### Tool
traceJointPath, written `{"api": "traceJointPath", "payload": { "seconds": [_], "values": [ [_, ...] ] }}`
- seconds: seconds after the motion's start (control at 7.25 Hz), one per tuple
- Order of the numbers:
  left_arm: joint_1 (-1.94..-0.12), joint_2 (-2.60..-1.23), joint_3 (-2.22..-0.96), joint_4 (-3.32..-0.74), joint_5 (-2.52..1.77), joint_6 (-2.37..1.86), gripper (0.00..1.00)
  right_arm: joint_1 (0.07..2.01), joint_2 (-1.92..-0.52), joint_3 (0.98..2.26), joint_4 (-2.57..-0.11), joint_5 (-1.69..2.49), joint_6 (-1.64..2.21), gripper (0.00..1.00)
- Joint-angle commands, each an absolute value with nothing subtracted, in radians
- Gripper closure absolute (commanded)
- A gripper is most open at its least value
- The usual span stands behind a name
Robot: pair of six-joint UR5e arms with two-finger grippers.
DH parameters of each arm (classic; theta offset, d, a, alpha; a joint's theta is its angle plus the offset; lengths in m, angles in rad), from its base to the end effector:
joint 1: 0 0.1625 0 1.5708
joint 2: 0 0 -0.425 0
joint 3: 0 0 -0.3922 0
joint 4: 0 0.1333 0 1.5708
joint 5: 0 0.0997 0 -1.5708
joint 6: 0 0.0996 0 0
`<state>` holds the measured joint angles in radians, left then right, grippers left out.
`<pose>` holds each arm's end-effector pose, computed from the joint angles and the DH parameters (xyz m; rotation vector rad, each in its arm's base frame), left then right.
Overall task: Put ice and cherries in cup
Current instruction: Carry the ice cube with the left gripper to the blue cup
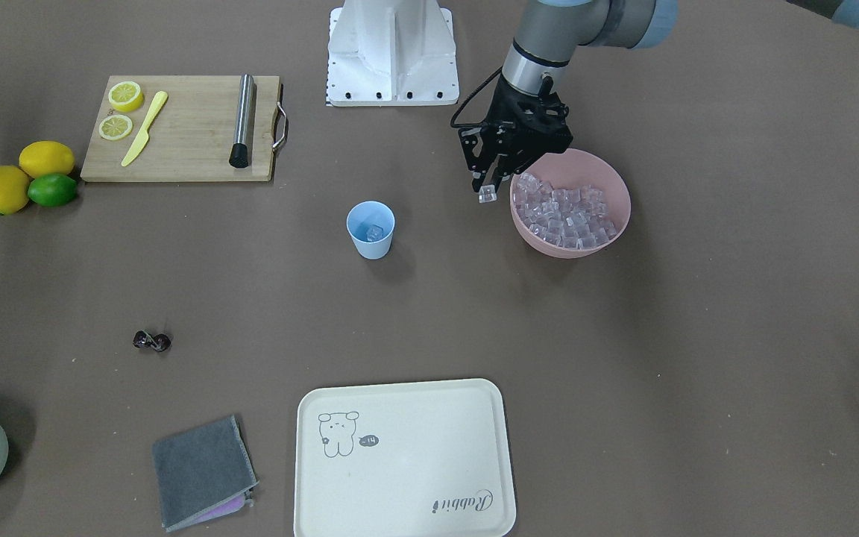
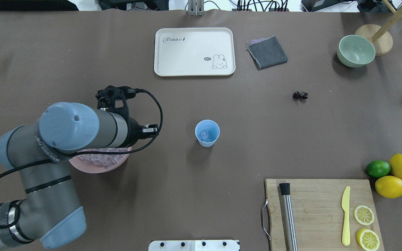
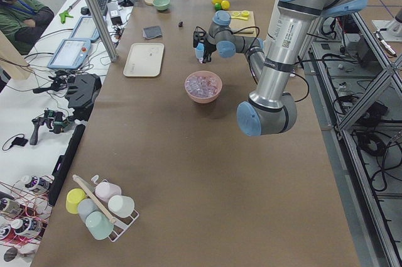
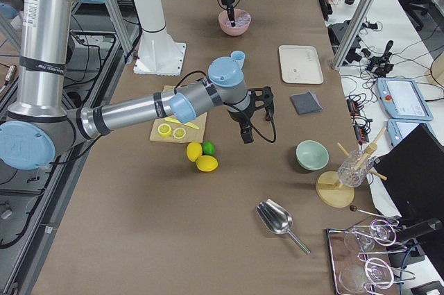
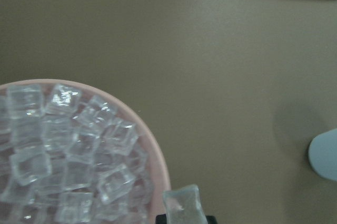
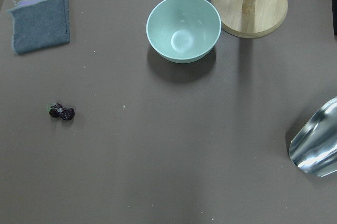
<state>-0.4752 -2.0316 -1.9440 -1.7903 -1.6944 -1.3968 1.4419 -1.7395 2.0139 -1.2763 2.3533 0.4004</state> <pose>0.4672 -0.3765 0.2149 0.2299 1.0348 -0.2074 0.0075 -0.4328 0.4810 0.3208 -0.8735 0.0291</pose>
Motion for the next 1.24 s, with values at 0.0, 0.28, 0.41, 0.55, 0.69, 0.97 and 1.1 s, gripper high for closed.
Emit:
{"api": "traceJointPath", "payload": {
  "seconds": [0.0, 0.28, 0.41, 0.55, 0.69, 0.97, 1.1],
  "values": [
    [-0.466, -2.143, -1.856, -1.799, -1.69, -1.486, 1.0, 1.442, -1.74, 2.014, -1.276, 2.35, 0.4, 0.0],
    [-0.428, -2.221, -1.771, -1.86, -1.607, -1.557, 1.0, 1.442, -1.74, 2.014, -1.276, 2.352, 0.4, 0.0],
    [-0.425, -2.258, -1.743, -1.859, -1.603, -1.58, 1.0, 1.442, -1.74, 2.014, -1.276, 2.352, 0.4, 0.0],
    [-0.423, -2.284, -1.715, -1.861, -1.601, -1.604, 1.0, 1.442, -1.74, 2.014, -1.276, 2.353, 0.4, 0.0],
    [-0.42, -2.304, -1.692, -1.862, -1.574, -1.614, 1.0, 1.442, -1.74, 2.016, -1.276, 2.353, 0.4, 0.0],
    [-0.396, -2.315, -1.678, -1.873, -1.548, -1.615, 1.0, 1.442, -1.74, 2.016, -1.276, 2.353, 0.4, 0.0],
    [-0.394, -2.315, -1.678, -1.891, -1.548, -1.615, 1.0, 1.442, -1.74, 2.016, -1.276, 2.353, 0.4, 0.0]
  ]
}}
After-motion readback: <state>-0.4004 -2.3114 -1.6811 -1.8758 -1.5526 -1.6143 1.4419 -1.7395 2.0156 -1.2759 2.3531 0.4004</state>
